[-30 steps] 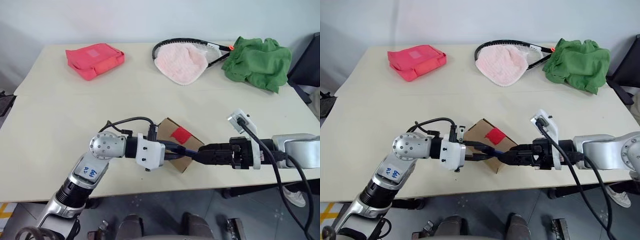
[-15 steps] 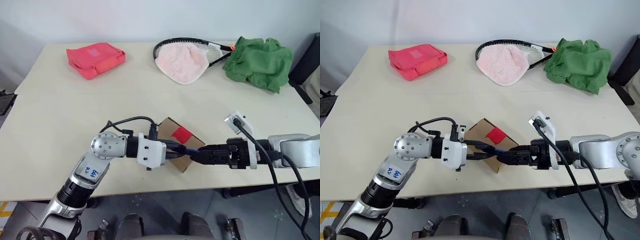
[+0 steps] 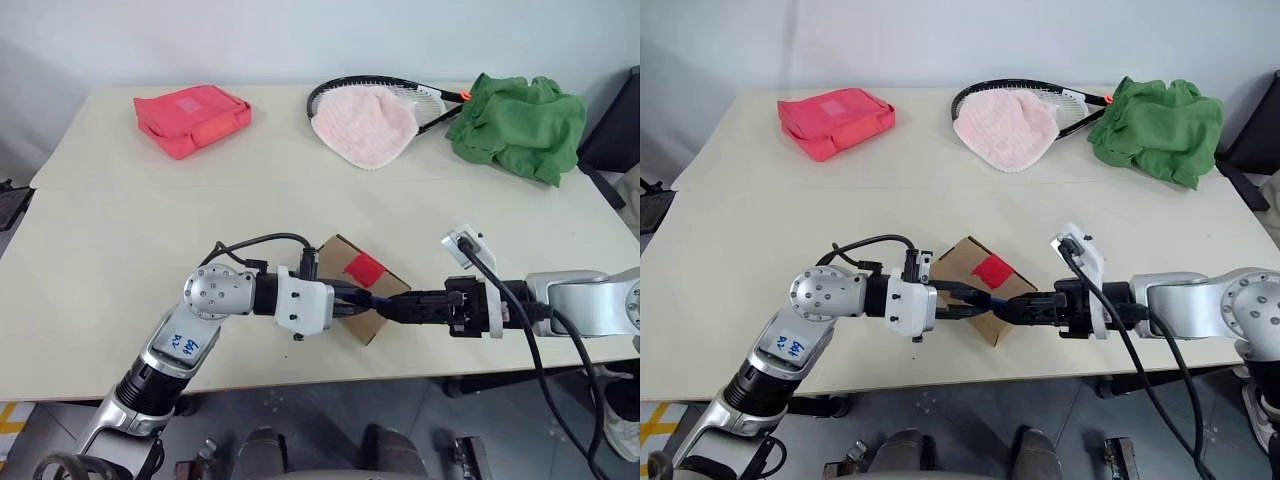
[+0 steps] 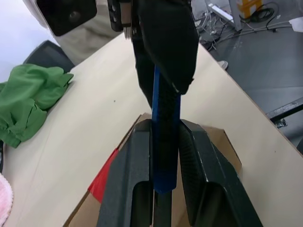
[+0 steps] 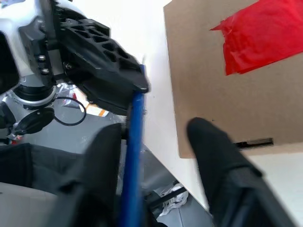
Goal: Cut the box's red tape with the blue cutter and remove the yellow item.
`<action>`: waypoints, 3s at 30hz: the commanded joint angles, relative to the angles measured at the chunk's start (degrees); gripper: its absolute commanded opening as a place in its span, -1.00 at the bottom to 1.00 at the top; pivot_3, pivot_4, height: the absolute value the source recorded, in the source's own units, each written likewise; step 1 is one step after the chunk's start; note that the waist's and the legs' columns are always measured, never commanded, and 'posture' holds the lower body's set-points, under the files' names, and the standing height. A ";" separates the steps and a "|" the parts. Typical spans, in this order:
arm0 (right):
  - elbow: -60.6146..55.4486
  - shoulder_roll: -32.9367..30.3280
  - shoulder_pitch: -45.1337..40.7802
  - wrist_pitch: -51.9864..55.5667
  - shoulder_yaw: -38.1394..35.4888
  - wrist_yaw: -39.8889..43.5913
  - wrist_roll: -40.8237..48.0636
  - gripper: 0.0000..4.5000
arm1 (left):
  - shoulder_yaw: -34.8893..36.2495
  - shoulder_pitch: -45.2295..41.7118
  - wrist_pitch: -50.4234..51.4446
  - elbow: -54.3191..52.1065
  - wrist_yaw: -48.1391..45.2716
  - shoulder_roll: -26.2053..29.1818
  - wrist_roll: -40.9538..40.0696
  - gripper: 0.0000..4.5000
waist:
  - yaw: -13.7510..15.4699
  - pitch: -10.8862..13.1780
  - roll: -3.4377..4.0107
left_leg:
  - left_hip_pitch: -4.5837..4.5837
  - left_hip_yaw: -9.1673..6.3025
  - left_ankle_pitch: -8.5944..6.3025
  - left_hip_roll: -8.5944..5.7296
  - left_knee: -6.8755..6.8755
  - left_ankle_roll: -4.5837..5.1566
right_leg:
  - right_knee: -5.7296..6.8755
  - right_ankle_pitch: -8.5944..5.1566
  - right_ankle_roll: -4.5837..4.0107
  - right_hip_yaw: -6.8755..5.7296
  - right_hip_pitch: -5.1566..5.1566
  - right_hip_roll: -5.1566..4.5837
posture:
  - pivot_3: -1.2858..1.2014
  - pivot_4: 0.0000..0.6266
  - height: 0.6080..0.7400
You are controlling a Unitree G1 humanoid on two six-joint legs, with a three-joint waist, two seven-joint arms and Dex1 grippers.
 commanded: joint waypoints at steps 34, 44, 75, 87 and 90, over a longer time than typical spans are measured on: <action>-4.24 -11.70 35.37 6.00 -60.50 14.81 -11.06 -0.95 | 16.85 -2.36 20.40 16.76 -1.73 2.90 -23.96 -0.49 | 1.53 0.06 0.09 | -0.04 -0.09 -0.06 0.00 0.05 0.01 | -0.04 0.04 0.02 -0.08 0.05 0.02 | 0.03 -0.52 1.00; -16.43 -11.45 30.84 -2.20 -47.93 13.19 -18.36 -0.95 | 9.25 -9.59 26.18 16.25 -3.77 0.78 -20.28 -0.99 | -0.20 0.04 0.07 | 0.03 -0.08 -0.05 0.00 0.07 0.00 | 0.02 0.04 0.03 -0.01 0.07 0.02 | 0.03 -0.52 1.00; 0.34 0.73 -29.97 6.34 11.81 -21.46 -9.90 -0.95 | 2.75 -9.75 42.83 6.00 3.76 0.62 -12.43 -0.99 | -1.32 0.16 0.19 | -0.22 -0.06 -0.05 0.01 0.06 0.00 | -0.01 0.04 0.03 -0.06 -0.17 0.00 | 0.03 -0.52 1.00; 5.86 3.77 -35.93 17.74 11.95 -9.33 -17.74 -0.95 | 2.89 -10.57 45.36 6.03 3.95 0.73 -13.04 -0.99 | -1.40 0.16 0.20 | -0.22 -0.06 -0.05 0.01 0.05 0.00 | 0.00 0.04 0.03 -0.05 -0.18 0.00 | 0.03 -0.52 1.00; 7.11 5.23 -37.25 20.05 11.85 -7.59 -19.13 -0.95 | 2.97 -10.42 45.60 5.84 3.95 0.91 -13.09 -0.99 | -1.46 0.15 0.20 | -0.22 -0.05 -0.05 0.01 0.05 0.00 | 0.01 0.04 0.03 -0.05 -0.18 0.00 | 0.03 -0.52 1.00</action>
